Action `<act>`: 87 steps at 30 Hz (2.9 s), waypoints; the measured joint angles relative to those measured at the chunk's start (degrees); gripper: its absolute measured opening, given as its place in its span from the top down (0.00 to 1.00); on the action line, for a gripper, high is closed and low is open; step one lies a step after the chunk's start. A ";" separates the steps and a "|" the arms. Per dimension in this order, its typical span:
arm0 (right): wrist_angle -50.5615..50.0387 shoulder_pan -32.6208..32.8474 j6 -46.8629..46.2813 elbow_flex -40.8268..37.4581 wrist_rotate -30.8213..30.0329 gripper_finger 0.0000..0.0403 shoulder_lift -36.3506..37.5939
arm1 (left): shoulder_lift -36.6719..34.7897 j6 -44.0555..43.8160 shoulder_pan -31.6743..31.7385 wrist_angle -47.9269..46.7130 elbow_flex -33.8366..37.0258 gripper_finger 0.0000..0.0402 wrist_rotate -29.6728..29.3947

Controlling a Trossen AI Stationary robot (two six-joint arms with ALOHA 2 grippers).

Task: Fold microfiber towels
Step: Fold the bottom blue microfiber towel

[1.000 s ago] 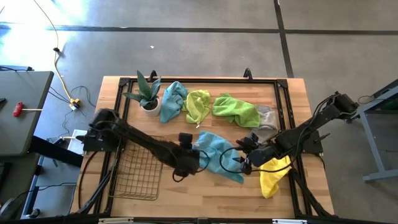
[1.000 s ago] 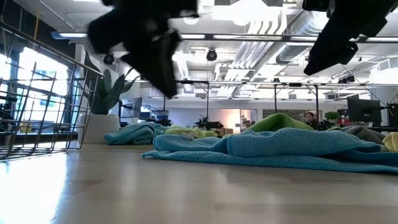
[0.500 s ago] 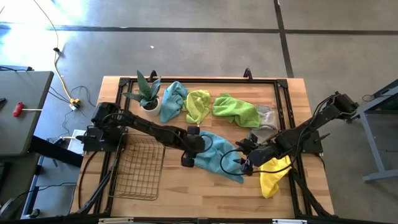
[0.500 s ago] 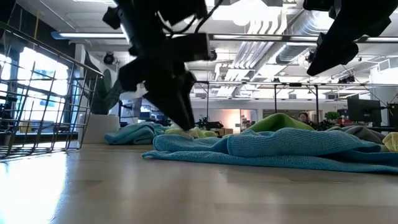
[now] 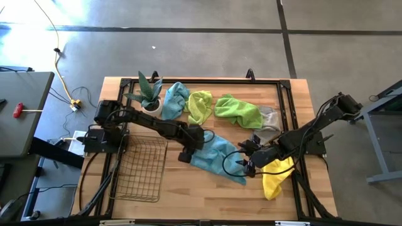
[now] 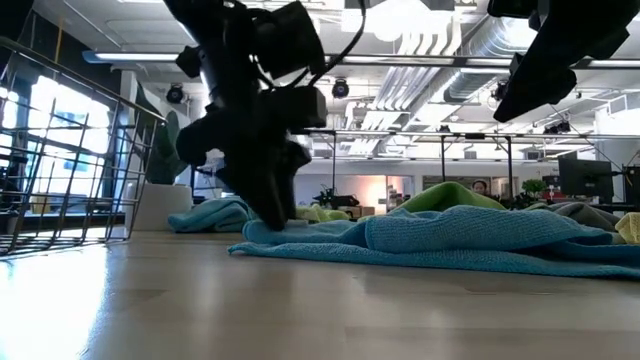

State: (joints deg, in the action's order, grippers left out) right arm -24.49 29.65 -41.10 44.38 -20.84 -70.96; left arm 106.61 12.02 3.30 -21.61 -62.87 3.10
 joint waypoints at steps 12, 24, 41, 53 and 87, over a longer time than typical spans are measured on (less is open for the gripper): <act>-0.02 0.00 0.02 0.00 0.00 0.42 0.00 | 0.00 -10.49 -4.25 0.53 0.22 0.65 4.58; -0.03 0.00 0.02 0.00 0.00 0.42 0.00 | 0.00 -17.90 -7.47 -2.94 -3.91 0.65 5.47; -0.02 0.00 0.02 0.00 0.00 0.42 0.00 | 0.00 -21.51 -11.29 -2.08 -4.94 0.65 -1.02; -0.03 0.01 0.02 0.00 0.00 0.42 0.00 | -0.02 -24.97 -11.27 1.33 -0.59 0.65 -2.85; -0.02 0.02 0.02 -0.01 0.01 0.42 0.00 | -0.02 -31.68 -10.73 1.72 0.26 0.65 0.30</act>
State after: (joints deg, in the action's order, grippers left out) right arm -24.51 29.67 -41.08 44.37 -20.83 -70.96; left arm 106.59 -19.65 -7.42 -19.89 -62.61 3.40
